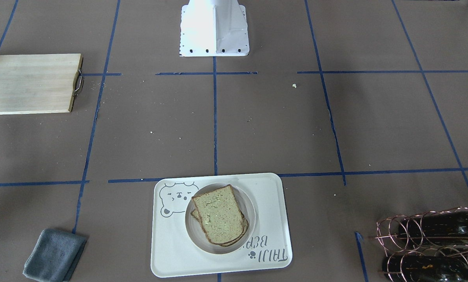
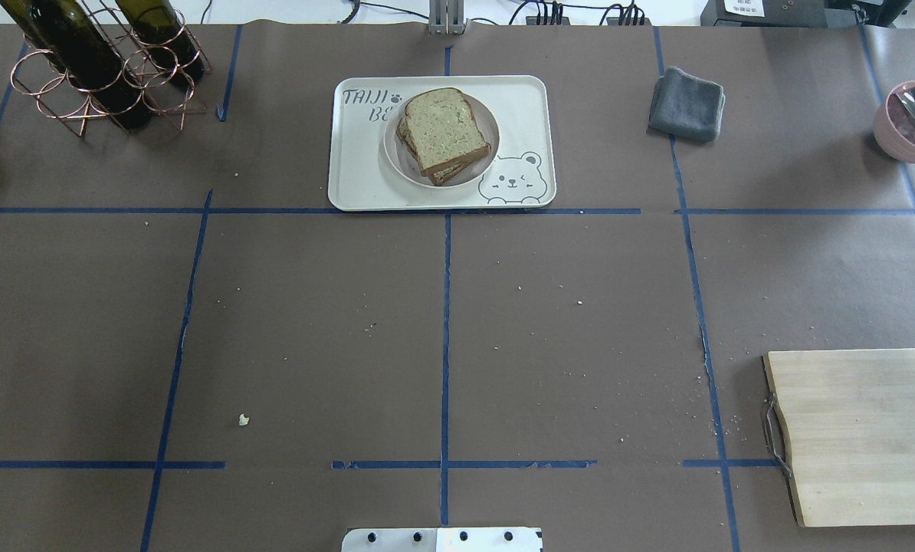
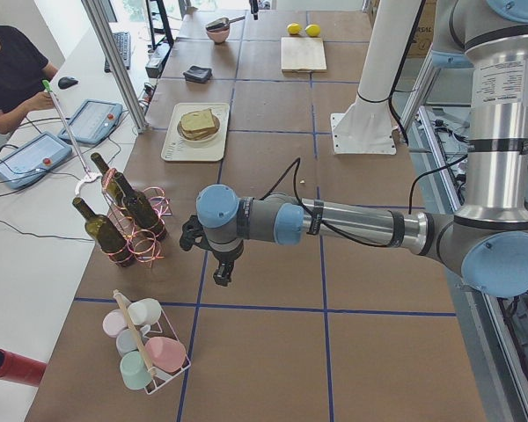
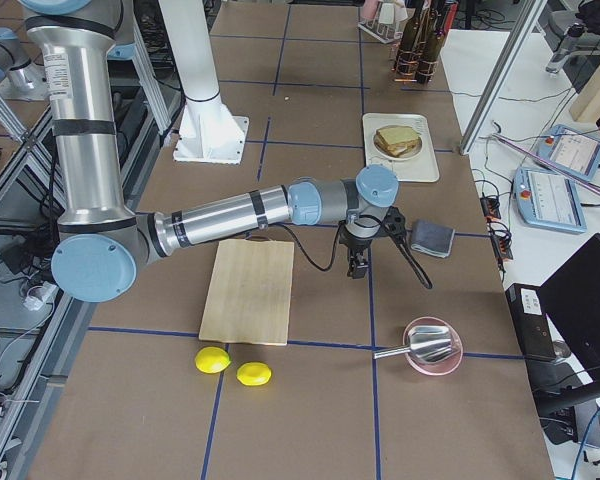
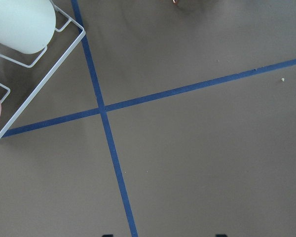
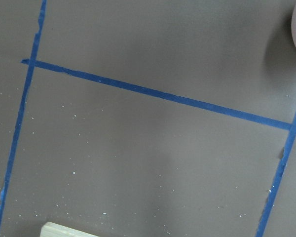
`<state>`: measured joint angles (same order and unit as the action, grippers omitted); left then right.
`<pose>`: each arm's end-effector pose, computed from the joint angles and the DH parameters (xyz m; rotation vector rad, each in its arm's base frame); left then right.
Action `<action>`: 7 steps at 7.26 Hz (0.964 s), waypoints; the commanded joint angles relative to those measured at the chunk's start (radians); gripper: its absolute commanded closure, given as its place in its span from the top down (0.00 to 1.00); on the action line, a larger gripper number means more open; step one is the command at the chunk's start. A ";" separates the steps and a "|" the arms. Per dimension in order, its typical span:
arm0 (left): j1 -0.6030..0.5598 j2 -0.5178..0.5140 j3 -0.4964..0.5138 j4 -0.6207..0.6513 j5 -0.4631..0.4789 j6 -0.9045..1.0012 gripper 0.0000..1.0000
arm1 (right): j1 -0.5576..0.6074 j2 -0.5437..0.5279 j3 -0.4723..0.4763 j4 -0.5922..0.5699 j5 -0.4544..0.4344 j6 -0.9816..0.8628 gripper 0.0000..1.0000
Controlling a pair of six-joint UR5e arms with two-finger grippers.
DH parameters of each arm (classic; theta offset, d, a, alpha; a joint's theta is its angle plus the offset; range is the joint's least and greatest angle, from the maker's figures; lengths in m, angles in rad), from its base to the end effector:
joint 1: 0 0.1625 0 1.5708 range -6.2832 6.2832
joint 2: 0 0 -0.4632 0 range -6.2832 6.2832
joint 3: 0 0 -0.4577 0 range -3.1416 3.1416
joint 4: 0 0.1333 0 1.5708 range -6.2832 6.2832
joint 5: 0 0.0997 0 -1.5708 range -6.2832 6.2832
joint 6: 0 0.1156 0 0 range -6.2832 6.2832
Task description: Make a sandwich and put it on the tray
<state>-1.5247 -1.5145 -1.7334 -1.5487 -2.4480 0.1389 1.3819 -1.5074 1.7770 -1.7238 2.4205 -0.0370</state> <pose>-0.0197 -0.5361 0.6417 0.1195 0.8738 0.2098 -0.0630 -0.5769 0.5671 0.0449 -0.8571 -0.2614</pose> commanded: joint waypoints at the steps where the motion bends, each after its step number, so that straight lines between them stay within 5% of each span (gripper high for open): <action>1: 0.001 0.014 0.003 -0.002 -0.006 0.001 1.00 | 0.034 -0.048 -0.014 0.003 -0.011 -0.084 1.00; 7: 0.000 -0.019 0.028 -0.054 0.036 0.008 1.00 | 0.032 -0.093 -0.024 0.009 -0.009 -0.083 1.00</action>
<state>-1.5230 -1.5166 -1.7175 -1.6033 -2.4360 0.1477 1.4151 -1.6016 1.7536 -1.7150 2.4101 -0.1228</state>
